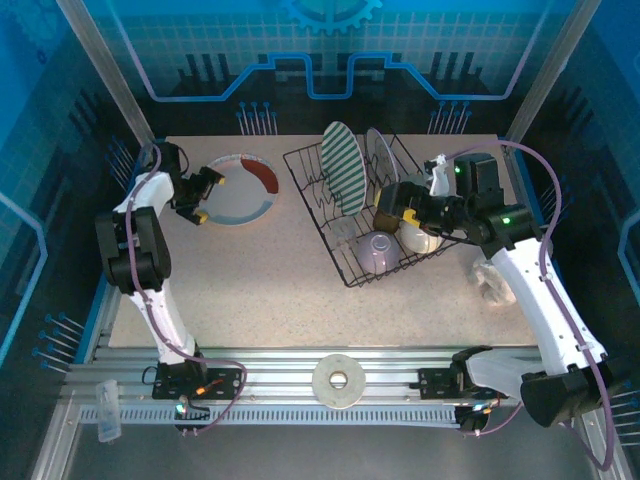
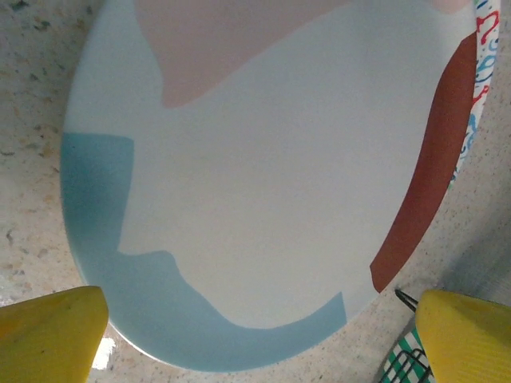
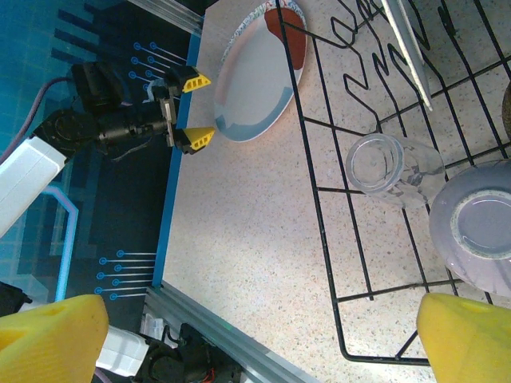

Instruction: Unload the mixed dishes from the dish rack

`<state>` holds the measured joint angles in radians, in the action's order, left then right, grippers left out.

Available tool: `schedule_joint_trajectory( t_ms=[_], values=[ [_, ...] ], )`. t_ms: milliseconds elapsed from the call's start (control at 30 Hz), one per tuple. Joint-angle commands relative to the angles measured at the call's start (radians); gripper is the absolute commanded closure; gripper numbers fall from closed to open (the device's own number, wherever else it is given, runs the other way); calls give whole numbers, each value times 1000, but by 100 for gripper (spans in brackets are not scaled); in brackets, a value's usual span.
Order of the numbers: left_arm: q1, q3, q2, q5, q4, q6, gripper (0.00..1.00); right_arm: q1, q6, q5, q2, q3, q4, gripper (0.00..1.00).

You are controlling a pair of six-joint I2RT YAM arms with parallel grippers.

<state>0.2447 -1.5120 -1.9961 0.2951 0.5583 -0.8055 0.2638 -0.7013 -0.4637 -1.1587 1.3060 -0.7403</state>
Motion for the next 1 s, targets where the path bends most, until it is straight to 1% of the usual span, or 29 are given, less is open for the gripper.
schedule_joint_trajectory(
  t_ms=[0,200,300,367,500,667,833,967],
  values=[
    [-7,67,79,-37,5,3,1,17,18,-11,-2,29,3,0],
    [-38,197,185,-57,10,-1,1,17,17,-11,-2,19,11,0],
    [-49,280,223,-39,-53,-53,1,19,14,-18,-10,17,20,0],
    [-62,306,230,-31,-85,-90,1,21,15,-24,-18,19,22,0],
    [-105,280,208,-51,-80,-130,1,25,19,-27,-31,31,20,0],
    [-136,236,163,-73,-88,-196,1,28,26,-19,-26,39,7,0],
    [-142,199,115,-121,-85,-221,1,27,25,11,-10,36,-4,0],
    [-140,160,70,-117,-104,-225,1,26,24,17,-1,37,-4,0]
  ],
)
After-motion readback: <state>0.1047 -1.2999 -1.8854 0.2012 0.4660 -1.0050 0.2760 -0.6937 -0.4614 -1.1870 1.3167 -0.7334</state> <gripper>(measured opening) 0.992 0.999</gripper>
